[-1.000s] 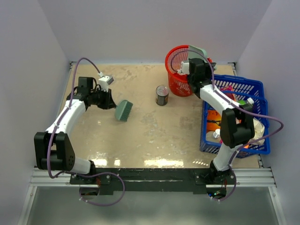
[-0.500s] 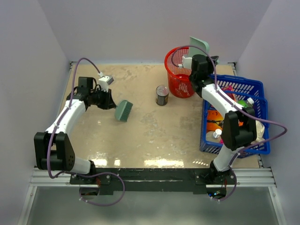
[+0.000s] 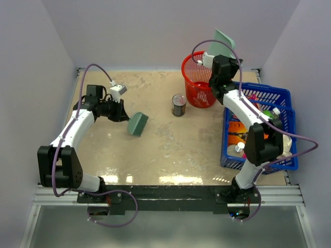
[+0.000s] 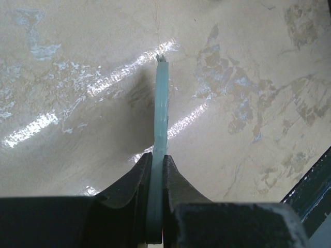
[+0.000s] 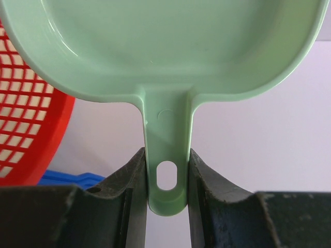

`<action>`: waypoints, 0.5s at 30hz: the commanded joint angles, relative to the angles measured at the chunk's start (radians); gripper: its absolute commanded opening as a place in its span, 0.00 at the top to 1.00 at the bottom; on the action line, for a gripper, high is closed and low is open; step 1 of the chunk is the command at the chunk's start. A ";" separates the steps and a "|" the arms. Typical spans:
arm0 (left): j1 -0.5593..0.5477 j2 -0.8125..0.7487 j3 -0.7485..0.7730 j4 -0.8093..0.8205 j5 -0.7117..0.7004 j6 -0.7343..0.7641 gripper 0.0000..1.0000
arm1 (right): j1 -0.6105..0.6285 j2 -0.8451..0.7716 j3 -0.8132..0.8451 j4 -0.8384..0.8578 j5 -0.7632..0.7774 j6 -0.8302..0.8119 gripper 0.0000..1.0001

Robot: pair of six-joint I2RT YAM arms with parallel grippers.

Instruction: Sweep away the paper scraps from the table

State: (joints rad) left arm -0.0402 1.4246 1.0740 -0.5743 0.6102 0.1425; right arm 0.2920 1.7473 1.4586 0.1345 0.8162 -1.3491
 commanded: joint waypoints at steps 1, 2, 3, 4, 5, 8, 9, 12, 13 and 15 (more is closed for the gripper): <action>0.000 -0.030 0.078 -0.016 0.075 0.028 1.00 | 0.032 -0.077 0.048 -0.004 -0.037 0.137 1.00; 0.003 -0.024 0.095 -0.021 0.085 0.032 1.00 | 0.039 -0.084 0.051 0.005 -0.046 0.143 1.00; 0.005 -0.021 0.113 -0.038 0.097 0.038 1.00 | 0.047 -0.097 0.057 0.011 -0.061 0.151 1.00; 0.006 -0.018 0.147 -0.042 0.114 0.043 1.00 | 0.071 -0.098 0.081 0.011 -0.064 0.166 1.00; 0.006 -0.007 0.164 -0.047 0.117 0.046 1.00 | 0.088 -0.098 0.097 0.007 -0.066 0.179 1.00; 0.006 0.013 0.214 -0.049 0.141 0.022 1.00 | 0.162 -0.092 0.170 -0.061 -0.075 0.254 1.00; 0.006 0.017 0.224 -0.044 0.151 0.010 1.00 | 0.182 -0.094 0.186 -0.085 -0.080 0.281 1.00; 0.010 0.022 0.228 -0.035 0.209 -0.032 1.00 | 0.254 -0.094 0.268 -0.348 -0.104 0.513 1.00; 0.010 0.020 0.218 -0.027 0.227 -0.064 1.00 | 0.272 -0.086 0.345 -0.440 -0.173 0.587 1.00; 0.016 0.014 0.189 -0.012 0.243 -0.109 1.00 | 0.276 -0.081 0.414 -0.696 -0.268 0.785 1.00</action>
State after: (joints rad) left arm -0.0387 1.4372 1.2778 -0.6197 0.7574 0.1242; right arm 0.5453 1.7134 1.7142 -0.1421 0.7044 -0.9657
